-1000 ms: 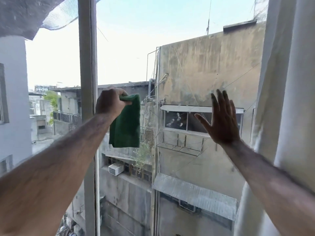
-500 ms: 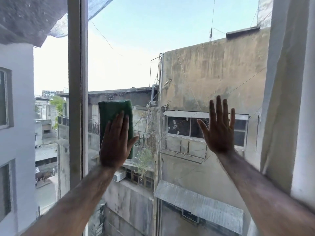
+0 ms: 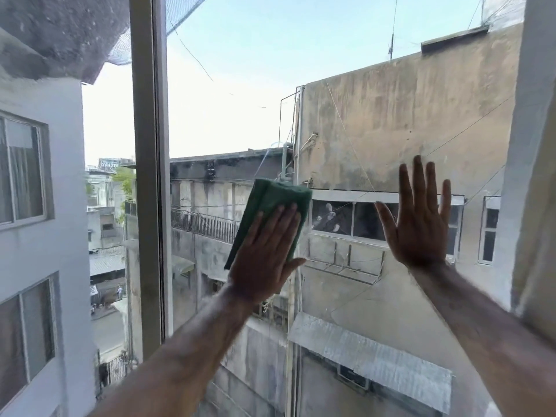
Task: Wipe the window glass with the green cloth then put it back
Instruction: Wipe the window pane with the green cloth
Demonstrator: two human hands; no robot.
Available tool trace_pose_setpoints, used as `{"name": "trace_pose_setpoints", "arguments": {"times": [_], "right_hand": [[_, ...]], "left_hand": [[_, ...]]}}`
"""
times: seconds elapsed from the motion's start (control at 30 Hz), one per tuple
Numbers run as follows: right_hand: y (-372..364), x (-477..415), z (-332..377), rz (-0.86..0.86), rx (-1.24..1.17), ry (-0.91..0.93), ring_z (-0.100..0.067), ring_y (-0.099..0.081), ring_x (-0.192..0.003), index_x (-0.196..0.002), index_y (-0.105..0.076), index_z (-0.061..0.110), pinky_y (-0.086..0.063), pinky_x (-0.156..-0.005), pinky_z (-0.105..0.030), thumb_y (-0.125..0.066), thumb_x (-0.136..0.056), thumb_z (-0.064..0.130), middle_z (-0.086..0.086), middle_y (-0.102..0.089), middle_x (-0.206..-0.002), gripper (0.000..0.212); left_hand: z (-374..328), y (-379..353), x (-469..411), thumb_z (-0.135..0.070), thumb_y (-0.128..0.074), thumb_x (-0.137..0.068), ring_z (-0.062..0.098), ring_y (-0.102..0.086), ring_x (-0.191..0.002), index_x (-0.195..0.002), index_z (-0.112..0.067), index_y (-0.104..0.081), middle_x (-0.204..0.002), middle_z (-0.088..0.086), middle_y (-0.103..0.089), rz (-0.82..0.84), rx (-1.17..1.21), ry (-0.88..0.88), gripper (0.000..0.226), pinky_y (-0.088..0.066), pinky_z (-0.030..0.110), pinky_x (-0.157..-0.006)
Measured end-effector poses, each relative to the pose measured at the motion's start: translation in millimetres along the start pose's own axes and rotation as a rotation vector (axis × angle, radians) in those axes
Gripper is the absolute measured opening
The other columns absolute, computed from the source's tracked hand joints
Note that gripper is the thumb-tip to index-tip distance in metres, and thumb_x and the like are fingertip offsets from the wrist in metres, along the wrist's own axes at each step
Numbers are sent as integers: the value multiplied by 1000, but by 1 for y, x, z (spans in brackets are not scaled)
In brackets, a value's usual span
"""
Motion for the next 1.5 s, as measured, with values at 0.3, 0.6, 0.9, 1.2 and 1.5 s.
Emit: {"name": "trace_pose_setpoints", "arguments": {"times": [0.3, 0.6, 0.9, 1.2, 1.5], "right_hand": [[-1, -1, 8, 44, 0, -21, -32, -7, -169, -172, -10, 13, -9, -136, -60, -27, -112, 61, -13, -8, -182, 79], [0, -1, 8, 34, -3, -13, -31, -7, -169, -172, -10, 13, -12, -135, -62, -28, -112, 60, -14, -8, -182, 78], [0, 0, 7, -5, 0, -6, -32, -10, -169, -172, -12, 12, -13, -135, -62, -33, -112, 57, -14, -11, -181, 77], [0, 1, 10, -5, 4, -16, -32, -11, -169, -172, -14, 12, -13, -135, -61, -34, -112, 57, -14, -12, -181, 77], [-1, 1, 6, -4, -4, -1, -32, -11, -169, -172, -15, 11, -14, -135, -62, -31, -112, 58, -14, -12, -181, 77]], "left_hand": [[112, 26, -65, -67, -16, -103, 32, -25, -158, -161, -1, -26, -170, 17, -28, -137, 20, 661, 89, -18, 53, -130], [65, 6, 55, -61, -24, -107, 35, -16, -160, -161, 2, -22, -171, 21, -19, 27, 9, 276, 84, -24, 59, -127], [109, 19, -43, -60, -17, -103, 32, -20, -160, -162, -1, -22, -171, 18, -23, -130, 1, 650, 84, -15, 53, -131], [87, 13, 6, -59, -34, -108, 35, -24, -158, -160, -2, -32, -168, 18, -29, -2, -88, -124, 77, -31, 59, -124], [47, 13, -79, -60, -24, -105, 33, -15, -161, -162, -1, -24, -172, 17, -21, -105, 66, 381, 82, -14, 55, -131]]}}
Point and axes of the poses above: each hand's wrist, its own x-axis away from the middle knuckle, its own y-axis out of the back of the hand, z = x × y, the point moved 4 cm from there along -x, towards the middle knuckle
